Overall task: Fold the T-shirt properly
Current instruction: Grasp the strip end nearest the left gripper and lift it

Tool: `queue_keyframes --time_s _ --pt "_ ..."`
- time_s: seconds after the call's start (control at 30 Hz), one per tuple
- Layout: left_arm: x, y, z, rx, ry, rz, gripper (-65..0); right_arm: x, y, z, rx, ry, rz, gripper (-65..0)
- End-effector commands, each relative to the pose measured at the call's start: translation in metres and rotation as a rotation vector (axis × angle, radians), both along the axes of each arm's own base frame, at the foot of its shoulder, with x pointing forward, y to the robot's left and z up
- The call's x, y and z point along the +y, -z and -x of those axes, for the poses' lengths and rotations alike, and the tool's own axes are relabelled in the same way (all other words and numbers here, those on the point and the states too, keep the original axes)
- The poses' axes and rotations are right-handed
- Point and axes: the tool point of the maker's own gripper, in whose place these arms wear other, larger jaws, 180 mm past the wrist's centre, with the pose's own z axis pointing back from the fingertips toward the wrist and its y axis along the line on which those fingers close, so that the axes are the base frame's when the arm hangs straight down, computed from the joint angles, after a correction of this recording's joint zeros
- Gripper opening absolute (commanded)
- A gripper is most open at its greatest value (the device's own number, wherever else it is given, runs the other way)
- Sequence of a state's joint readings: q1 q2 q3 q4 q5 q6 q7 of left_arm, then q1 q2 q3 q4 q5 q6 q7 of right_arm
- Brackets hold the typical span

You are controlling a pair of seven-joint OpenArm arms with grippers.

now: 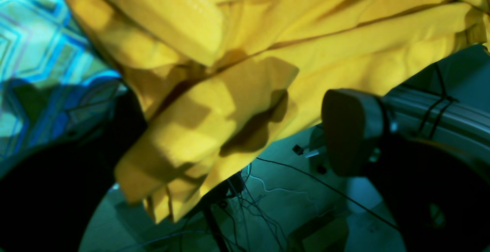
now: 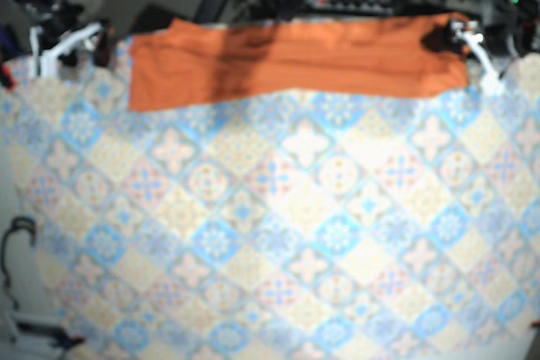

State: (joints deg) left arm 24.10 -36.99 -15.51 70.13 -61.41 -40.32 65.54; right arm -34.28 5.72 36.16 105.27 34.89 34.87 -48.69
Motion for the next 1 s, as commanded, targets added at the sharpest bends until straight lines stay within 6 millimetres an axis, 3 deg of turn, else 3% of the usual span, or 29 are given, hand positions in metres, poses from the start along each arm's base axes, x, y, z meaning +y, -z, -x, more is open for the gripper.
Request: queue_keyframes --time_s 0.0,0.3,0.63,0.97 --pt "0.005 -0.002 -0.003 -0.007 0.000 -0.016 0.0 -0.003 -0.010 -0.006 -0.042 -0.006 0.009 -23.2" --pt "0.007 -0.004 -0.011 -0.056 -0.033 -0.016 0.0 -0.002 -0.010 -0.006 -0.043 -0.008 0.009 -23.2" --pt "0.036 -0.021 -0.027 -0.130 -0.123 -0.053 0.0 0.017 -0.005 -0.010 -0.036 -0.054 -0.026 -23.2" --pt "0.044 -0.014 -0.027 -0.118 -0.184 -0.041 0.0 0.014 -0.005 -0.011 -0.054 -0.048 -0.014 -23.2"
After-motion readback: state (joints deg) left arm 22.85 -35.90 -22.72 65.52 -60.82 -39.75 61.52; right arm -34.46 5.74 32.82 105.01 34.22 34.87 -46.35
